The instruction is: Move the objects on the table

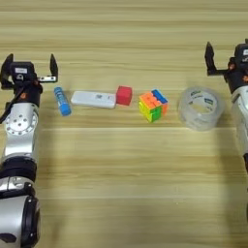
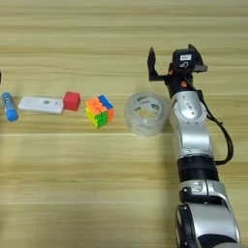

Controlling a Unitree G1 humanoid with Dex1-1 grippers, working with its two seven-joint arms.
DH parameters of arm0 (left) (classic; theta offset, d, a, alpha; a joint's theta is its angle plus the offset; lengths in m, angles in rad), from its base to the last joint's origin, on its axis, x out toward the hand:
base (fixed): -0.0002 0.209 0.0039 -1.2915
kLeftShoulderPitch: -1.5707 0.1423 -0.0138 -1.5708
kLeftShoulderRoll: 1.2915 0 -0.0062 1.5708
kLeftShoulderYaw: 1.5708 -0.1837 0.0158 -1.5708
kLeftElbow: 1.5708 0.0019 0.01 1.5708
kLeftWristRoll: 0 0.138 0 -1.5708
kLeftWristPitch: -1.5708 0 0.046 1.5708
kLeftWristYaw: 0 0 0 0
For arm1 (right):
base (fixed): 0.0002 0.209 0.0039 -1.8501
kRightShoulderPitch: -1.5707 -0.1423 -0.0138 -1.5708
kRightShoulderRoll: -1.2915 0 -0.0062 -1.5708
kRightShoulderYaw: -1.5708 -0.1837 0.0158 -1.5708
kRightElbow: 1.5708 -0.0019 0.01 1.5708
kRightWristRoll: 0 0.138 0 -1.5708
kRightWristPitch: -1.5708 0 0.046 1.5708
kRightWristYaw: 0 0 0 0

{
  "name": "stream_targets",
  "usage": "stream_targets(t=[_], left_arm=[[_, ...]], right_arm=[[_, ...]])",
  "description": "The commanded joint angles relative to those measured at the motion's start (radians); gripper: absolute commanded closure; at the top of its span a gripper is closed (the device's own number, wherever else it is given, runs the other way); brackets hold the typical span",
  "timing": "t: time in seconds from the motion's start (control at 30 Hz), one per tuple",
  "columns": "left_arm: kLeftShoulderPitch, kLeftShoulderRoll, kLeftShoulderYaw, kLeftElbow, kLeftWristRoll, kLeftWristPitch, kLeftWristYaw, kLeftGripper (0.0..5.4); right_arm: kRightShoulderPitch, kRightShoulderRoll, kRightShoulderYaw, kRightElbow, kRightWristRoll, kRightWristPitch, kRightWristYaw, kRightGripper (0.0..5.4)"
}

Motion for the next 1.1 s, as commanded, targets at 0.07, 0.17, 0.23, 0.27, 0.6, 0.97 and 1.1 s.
stream_targets(t=[0.07,0.17,0.23,0.27,0.6,0.97,1.1], left_arm=[[0.012,-0.003,-0.001,-0.018,0.008,0.021,0.012,0.00],[0.015,-0.003,-0.001,-0.026,0.005,0.023,0.011,0.00],[0.019,-0.003,0.000,-0.037,0.004,0.023,0.010,0.00],[0.020,-0.003,0.000,-0.043,0.003,0.024,0.009,0.00],[0.044,-0.013,-0.018,-0.095,0.002,0.067,-0.011,0.00],[0.171,-0.003,-0.064,-0.420,-0.029,0.371,-0.110,0.00],[0.215,0.007,-0.088,-0.492,0.007,0.449,-0.122,0.00]], right_arm=[[-0.001,-0.007,-0.006,-0.004,0.010,0.008,0.005,0.02],[-0.001,-0.007,-0.005,-0.003,0.009,0.008,0.005,0.02],[-0.001,-0.006,-0.002,-0.004,0.007,0.012,0.004,0.02],[-0.001,-0.006,-0.002,-0.005,0.006,0.014,0.003,0.02],[-0.004,-0.012,-0.006,0.016,0.005,0.012,0.000,0.02],[0.000,-0.006,-0.015,-0.013,0.011,0.025,-0.016,0.02],[-0.001,-0.009,-0.022,-0.016,0.014,0.027,-0.019,0.02]])
